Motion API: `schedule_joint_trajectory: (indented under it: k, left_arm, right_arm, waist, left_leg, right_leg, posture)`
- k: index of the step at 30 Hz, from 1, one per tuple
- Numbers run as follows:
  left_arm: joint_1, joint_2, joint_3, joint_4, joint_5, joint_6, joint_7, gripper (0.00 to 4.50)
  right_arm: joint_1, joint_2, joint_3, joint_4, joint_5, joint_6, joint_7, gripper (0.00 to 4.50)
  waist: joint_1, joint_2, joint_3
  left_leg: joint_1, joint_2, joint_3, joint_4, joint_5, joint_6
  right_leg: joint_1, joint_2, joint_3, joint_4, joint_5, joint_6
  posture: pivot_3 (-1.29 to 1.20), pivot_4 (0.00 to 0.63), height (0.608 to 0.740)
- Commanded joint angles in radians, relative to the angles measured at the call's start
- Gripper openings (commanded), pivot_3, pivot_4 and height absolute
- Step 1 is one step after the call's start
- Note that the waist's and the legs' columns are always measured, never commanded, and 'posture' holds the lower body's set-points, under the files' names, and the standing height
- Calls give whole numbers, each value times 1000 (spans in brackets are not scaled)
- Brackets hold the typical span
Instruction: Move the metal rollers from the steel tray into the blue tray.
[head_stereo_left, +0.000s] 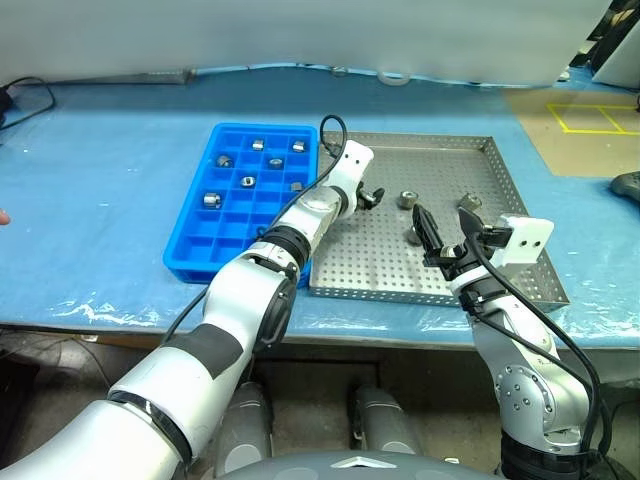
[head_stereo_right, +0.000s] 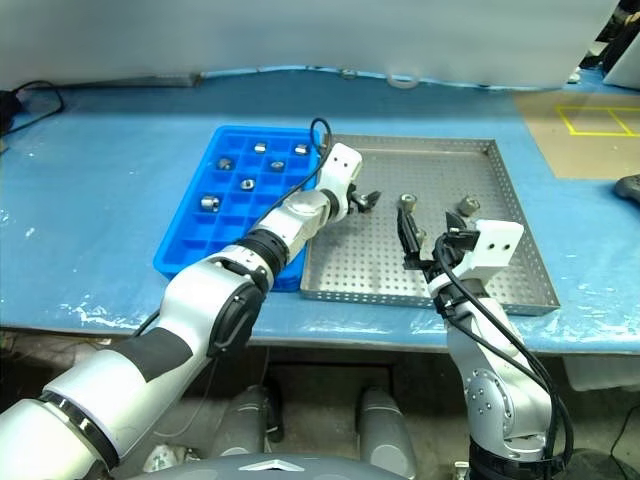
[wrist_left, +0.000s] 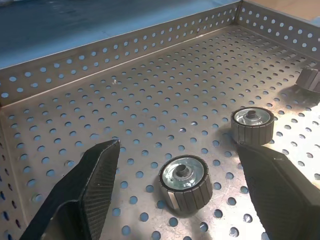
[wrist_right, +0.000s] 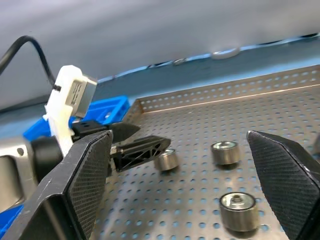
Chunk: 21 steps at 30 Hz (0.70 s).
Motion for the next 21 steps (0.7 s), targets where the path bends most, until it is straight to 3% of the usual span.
schedule_joint_trajectory:
  k: [1,12,19,21]
  left_arm:
    - [-39,-25,-5,-3,31,4,36,4066]
    - [-34,-39,15,6,83,48,167,4066]
    - [-26,-26,33,9,110,81,298,4066]
    - [-26,-17,58,7,95,83,341,4066]
  right_arm:
    - [28,21,12,-79,-39,-40,-40,4500]
    - [129,81,47,-167,-116,-63,-112,4500]
    - [193,86,31,-224,-125,-54,-134,4500]
    - [203,88,21,-229,-122,-57,-137,4500]
  waist:
    - [-8,0,0]
    - [-98,0,0]
    - [-184,0,0]
    - [-230,0,0]
  left_leg:
    - [0,0,0,0,0,0]
    - [-2,-1,7,6,-6,9]
    - [-7,-3,9,14,-11,17]
    - [-9,-5,9,16,-12,19]
  right_leg:
    - [0,0,0,0,0,0]
    - [-2,-1,4,-2,0,1]
    - [-2,-2,4,-6,0,3]
    - [-2,-3,1,-9,2,8]
  posture:
    - [-690,150,740]
    - [-814,150,740]
    - [-846,150,740]
    - [-850,150,740]
